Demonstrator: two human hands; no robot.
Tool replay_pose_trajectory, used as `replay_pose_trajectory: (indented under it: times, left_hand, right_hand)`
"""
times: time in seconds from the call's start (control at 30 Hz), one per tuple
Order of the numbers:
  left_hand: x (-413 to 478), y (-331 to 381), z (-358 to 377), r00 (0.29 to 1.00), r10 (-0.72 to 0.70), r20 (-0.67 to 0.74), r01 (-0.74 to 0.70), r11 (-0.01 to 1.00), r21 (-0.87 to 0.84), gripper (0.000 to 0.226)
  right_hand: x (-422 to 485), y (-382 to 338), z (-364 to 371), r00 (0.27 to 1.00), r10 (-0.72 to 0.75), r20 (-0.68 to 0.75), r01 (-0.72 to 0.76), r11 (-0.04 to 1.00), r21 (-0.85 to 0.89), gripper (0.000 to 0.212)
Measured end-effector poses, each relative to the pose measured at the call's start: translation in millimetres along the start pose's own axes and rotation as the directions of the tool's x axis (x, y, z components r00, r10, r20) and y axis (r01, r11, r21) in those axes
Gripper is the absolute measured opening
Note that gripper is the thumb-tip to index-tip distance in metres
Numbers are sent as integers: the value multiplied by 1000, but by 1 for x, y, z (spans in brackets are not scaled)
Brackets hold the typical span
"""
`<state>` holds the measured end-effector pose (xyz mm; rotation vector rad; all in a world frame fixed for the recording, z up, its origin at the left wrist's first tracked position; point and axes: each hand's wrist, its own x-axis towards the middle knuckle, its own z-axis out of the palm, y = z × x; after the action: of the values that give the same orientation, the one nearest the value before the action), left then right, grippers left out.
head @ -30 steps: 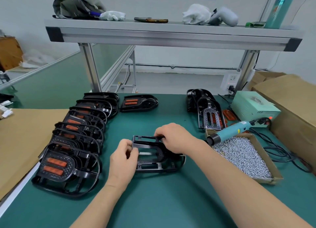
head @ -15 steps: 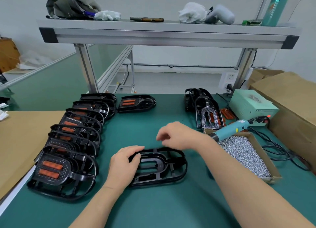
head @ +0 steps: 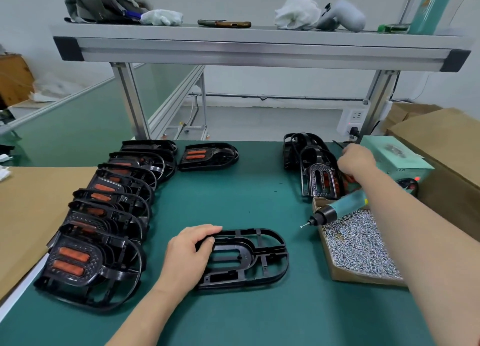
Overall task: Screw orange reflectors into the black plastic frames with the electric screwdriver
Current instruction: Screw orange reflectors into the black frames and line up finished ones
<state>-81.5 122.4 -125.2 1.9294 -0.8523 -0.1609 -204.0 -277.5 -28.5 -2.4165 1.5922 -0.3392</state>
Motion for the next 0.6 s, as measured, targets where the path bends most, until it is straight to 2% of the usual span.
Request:
replay_pose_trajectory:
  times: [0.1, 0.37, 0.6]
  left_hand:
    - [-1, 0, -1, 1000, 2, -7, -2, 1000, 2, 38]
    - [-2, 0, 0, 999, 31, -29, -32, 999, -16, 46]
    - [-1, -2, 1, 999, 38, -32, -39, 999, -22, 46]
  right_hand:
    - [10, 5, 12, 993, -19, 114, 35, 990, -139, 31]
    - [28, 14, 23, 979, -39, 199, 111, 925, -364, 39]
    - [38, 29, 27, 977, -38, 211, 115, 923, -368, 38]
